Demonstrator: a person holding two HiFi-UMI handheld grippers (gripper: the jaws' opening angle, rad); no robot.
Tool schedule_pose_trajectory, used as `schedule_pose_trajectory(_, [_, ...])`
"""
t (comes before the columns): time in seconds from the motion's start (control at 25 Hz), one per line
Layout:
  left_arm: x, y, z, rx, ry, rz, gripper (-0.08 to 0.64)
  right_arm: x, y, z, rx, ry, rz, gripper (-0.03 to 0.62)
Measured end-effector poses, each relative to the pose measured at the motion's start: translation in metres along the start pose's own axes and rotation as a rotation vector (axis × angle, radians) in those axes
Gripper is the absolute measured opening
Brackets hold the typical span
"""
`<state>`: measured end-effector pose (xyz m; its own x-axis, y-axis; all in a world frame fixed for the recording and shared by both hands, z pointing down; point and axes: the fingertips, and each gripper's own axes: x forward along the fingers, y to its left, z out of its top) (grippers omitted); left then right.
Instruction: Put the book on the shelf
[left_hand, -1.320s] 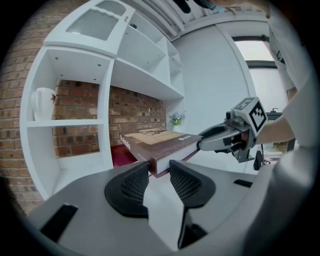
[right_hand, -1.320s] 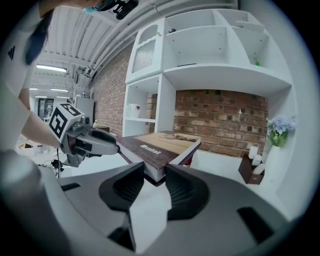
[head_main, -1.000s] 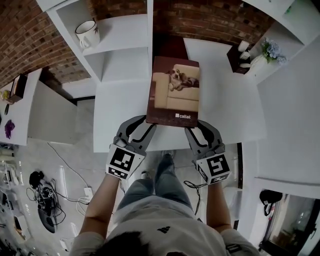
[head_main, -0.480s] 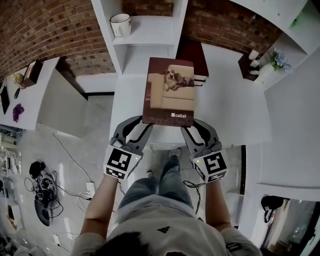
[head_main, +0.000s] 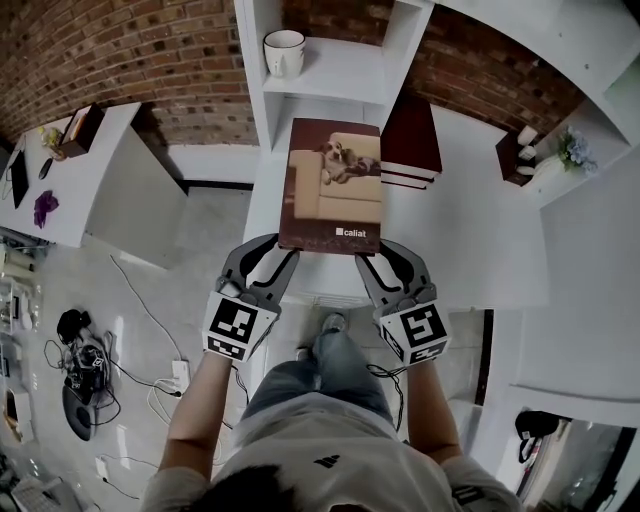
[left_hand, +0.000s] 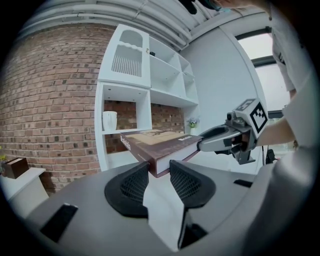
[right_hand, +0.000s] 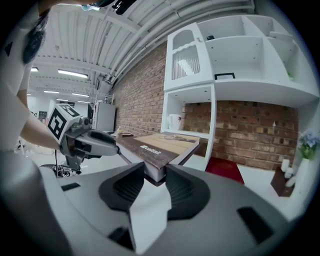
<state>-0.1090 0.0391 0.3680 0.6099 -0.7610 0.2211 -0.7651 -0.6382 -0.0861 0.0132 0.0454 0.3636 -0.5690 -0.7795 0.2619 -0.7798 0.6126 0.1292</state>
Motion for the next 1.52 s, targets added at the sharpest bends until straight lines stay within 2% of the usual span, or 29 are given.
schedule_pose_trajectory(0.52, [0.055, 0.039, 0.005, -0.029, 0.028, 0.064, 0.141, 0.058, -0.05, 0.003, 0.002, 0.016, 0.079, 0.137])
schedule_pose_trajectory(1.08, [0.088, 0.055, 0.007, -0.04, 0.058, 0.159, 0.141, 0.091, -0.083, 0.002, -0.008, -0.008, 0.165, 0.137])
schedule_pose_trajectory(1.36, [0.091, 0.07, 0.003, -0.041, 0.068, 0.152, 0.141, 0.106, -0.081, 0.002, -0.004, -0.012, 0.159, 0.137])
schedule_pose_trajectory(1.52, [0.092, 0.082, -0.008, -0.054, 0.074, 0.121, 0.141, 0.117, -0.074, -0.002, -0.002, 0.0, 0.137, 0.137])
